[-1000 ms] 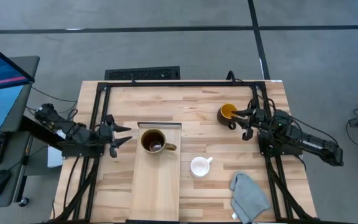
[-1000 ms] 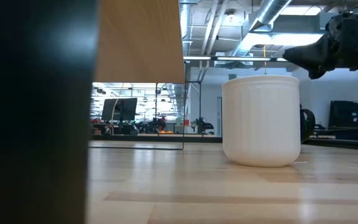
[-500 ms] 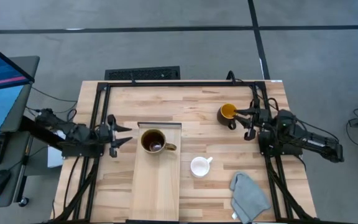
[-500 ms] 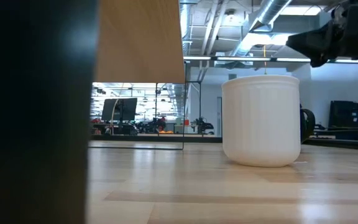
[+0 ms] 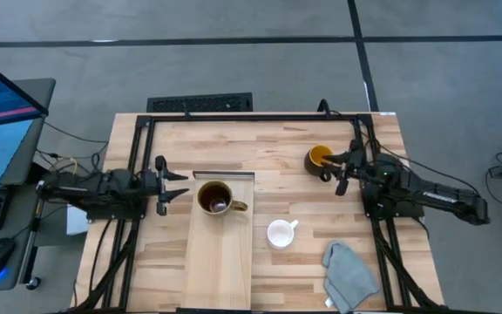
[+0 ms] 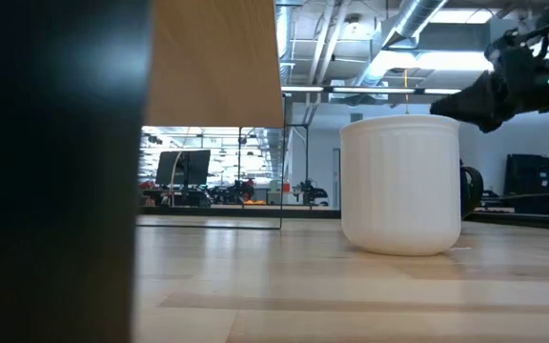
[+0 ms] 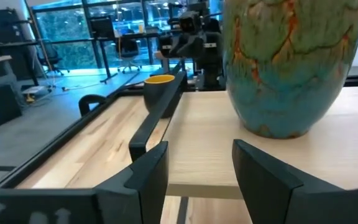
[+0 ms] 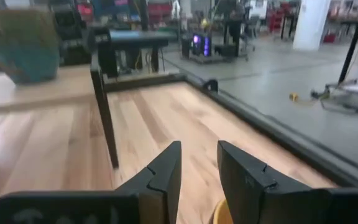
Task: Stack small to large cups/mugs on shelf
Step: Put the black mug on the shelf
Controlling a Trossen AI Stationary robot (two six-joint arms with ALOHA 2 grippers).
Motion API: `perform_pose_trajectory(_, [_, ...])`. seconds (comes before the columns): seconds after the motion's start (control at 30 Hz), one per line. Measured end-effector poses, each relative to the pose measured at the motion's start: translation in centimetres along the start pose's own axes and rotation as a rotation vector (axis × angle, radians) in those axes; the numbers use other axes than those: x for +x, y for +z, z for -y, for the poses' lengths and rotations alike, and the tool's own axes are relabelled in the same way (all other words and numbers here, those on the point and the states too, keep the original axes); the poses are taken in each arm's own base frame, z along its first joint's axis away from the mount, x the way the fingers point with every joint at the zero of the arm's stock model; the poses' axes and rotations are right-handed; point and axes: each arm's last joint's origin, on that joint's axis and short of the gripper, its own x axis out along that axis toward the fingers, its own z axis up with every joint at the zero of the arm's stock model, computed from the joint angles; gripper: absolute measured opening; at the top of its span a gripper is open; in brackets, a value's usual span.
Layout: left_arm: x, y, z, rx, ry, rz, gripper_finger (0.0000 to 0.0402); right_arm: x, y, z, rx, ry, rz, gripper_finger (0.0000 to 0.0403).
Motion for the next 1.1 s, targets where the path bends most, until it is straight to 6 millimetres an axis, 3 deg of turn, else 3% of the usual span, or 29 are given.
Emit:
perform_pose_trajectory(0.2, [0.1,-0.1,-0.5,0.032,0.012,-0.007,0.0169,0.9,-0.1,0.1,0.011,-0.025,-0.120,0.0127])
perform_pose_trajectory(0.4, [0.1,-0.2,-0.7,0.029,0.028,-0.019,0.0169,1.5,3.6,0.1,0.008,-0.025,-0.173,0.0127])
perform_pose_trajectory(0.53, [0.1,-0.2,-0.7,0.043,0.028,-0.020,0.0169,1.9,6.2,0.1,0.094,-0.031,-0.140,0.0127])
perform_pose_trajectory(0.77, [0.1,-0.2,-0.7,0.103,0.047,-0.025,0.0169,2.0,9.2,0.2,0.102,-0.031,-0.140,0.0127])
perform_pose_trajectory(1.1, [0.1,-0.2,-0.7,0.103,0.049,-0.027,0.0169,3.2,9.4,0.5,0.012,-0.142,-0.431,0.0182])
